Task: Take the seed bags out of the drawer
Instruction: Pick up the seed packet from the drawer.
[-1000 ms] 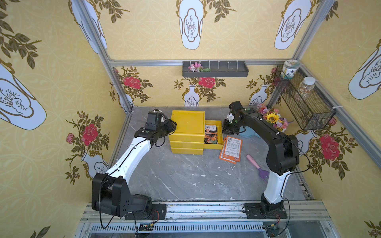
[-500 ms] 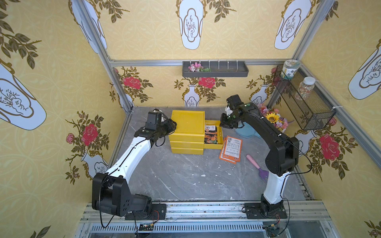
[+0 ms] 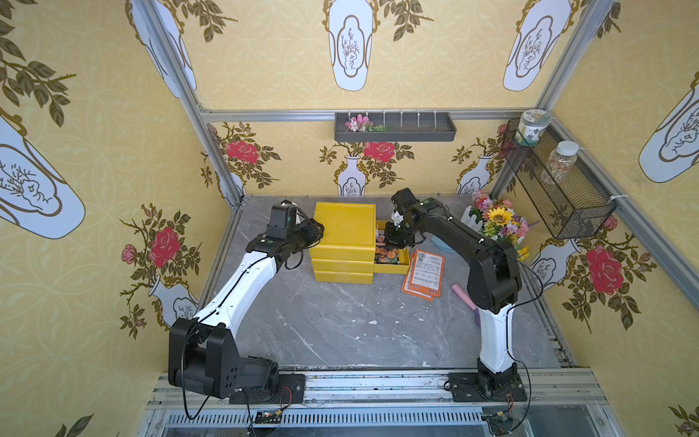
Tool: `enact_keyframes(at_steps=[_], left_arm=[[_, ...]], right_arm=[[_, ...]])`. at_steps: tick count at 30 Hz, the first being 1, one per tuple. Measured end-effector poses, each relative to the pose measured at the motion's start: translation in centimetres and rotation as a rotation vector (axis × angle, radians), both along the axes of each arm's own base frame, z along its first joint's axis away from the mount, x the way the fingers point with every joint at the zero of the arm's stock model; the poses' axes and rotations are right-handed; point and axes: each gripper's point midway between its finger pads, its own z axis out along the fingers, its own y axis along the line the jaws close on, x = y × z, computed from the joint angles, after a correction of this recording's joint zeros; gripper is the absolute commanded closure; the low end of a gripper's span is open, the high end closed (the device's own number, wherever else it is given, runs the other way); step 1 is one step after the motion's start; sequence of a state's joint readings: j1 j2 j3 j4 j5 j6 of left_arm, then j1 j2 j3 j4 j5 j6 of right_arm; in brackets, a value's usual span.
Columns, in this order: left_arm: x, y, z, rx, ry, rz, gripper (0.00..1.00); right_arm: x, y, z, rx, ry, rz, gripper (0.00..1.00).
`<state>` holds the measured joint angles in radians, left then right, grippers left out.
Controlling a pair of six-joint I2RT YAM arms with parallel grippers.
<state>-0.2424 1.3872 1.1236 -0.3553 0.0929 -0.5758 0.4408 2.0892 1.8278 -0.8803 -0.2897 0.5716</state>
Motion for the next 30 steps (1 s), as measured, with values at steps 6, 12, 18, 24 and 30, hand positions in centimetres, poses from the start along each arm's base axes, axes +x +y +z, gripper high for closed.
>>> enact_keyframes(at_steps=[6, 12, 18, 24, 30], left_arm=[[0.0, 0.0, 0.0, -0.002, -0.002, 0.0, 0.46], [0.0, 0.0, 0.0, -0.003, -0.005, 0.001, 0.46], [0.0, 0.0, 0.0, -0.009, -0.003, 0.004, 0.46], [0.0, -0.1, -0.1, -0.01, -0.003, 0.003, 0.46], [0.1, -0.1, -0.1, -0.011, -0.003, 0.002, 0.46]], right_arm=[[0.0, 0.7, -1.2, -0.007, 0.02, 0.009, 0.9], [0.1, 1.4, -1.4, 0.006, 0.022, 0.002, 0.88], [0.3, 2.5, -0.6, 0.086, 0.018, 0.018, 0.84], [1.3, 0.0, 1.1, 0.071, -0.014, -0.017, 0.75], [1.6, -1.3, 2.5, 0.027, -0.056, -0.005, 0.7]])
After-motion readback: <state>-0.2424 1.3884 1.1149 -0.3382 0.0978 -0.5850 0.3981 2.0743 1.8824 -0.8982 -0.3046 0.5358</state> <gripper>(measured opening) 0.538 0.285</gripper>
